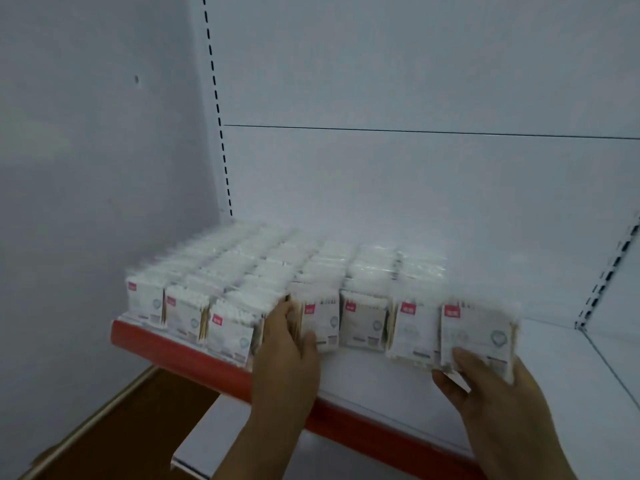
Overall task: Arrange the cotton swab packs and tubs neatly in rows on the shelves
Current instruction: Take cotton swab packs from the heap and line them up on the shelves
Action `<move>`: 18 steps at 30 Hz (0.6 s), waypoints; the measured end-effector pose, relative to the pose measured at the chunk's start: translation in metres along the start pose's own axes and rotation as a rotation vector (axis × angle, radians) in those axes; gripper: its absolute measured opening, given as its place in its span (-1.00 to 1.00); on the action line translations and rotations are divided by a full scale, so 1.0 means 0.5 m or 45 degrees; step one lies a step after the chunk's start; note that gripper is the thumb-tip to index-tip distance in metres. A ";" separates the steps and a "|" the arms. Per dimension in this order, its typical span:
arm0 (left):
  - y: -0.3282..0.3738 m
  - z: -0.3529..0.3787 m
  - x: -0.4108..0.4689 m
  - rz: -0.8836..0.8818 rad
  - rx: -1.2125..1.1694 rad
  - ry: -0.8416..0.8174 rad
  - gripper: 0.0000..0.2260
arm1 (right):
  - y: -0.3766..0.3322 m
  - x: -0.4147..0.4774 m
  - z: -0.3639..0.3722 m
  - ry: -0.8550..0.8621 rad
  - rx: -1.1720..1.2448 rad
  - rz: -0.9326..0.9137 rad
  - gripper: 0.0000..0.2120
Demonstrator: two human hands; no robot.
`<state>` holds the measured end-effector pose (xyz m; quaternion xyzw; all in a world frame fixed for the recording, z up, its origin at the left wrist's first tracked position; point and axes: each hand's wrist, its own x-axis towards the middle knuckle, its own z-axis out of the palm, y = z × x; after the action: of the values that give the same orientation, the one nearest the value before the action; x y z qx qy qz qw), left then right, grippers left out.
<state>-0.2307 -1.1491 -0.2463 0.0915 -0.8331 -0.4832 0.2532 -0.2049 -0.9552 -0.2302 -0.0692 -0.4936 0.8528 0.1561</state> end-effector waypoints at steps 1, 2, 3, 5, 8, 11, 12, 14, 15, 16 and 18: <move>-0.004 0.002 0.002 0.042 0.001 0.003 -0.50 | 0.006 0.002 0.008 -0.026 -0.040 -0.002 -0.73; -0.007 0.004 0.004 0.092 0.016 0.019 -0.49 | 0.013 0.004 0.018 -0.058 -0.084 -0.001 -0.73; -0.011 0.007 0.006 0.138 0.058 0.031 -0.51 | 0.021 0.006 0.026 -0.085 -0.132 -0.003 -0.72; -0.009 0.011 0.007 0.184 0.173 0.045 -0.58 | 0.032 0.011 0.041 -0.127 -0.212 -0.019 -0.72; -0.007 0.014 0.004 0.230 0.288 0.082 -0.67 | 0.044 0.017 0.049 -0.156 -0.225 -0.002 -0.72; -0.031 0.029 0.010 0.401 0.352 0.141 -0.59 | 0.051 0.021 0.051 -0.186 -0.169 0.038 -0.72; -0.036 0.034 0.012 0.444 0.380 0.200 -0.56 | 0.053 0.024 0.051 -0.186 -0.156 0.051 -0.72; -0.037 0.036 0.012 0.498 0.355 0.251 -0.50 | 0.056 0.028 0.053 -0.192 -0.133 0.077 -0.72; -0.034 0.037 0.011 0.508 0.309 0.249 -0.48 | 0.057 0.029 0.053 -0.196 -0.122 0.084 -0.72; -0.033 0.038 0.008 0.505 0.258 0.231 -0.47 | 0.058 0.031 0.052 -0.201 -0.113 0.087 -0.73; -0.031 0.041 0.003 0.480 0.191 0.144 -0.57 | 0.060 0.033 0.047 -0.217 -0.106 0.080 -0.73</move>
<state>-0.2439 -1.1423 -0.2671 -0.0204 -0.8537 -0.3579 0.3778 -0.2327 -0.9829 -0.2436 -0.0184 -0.5378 0.8387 0.0838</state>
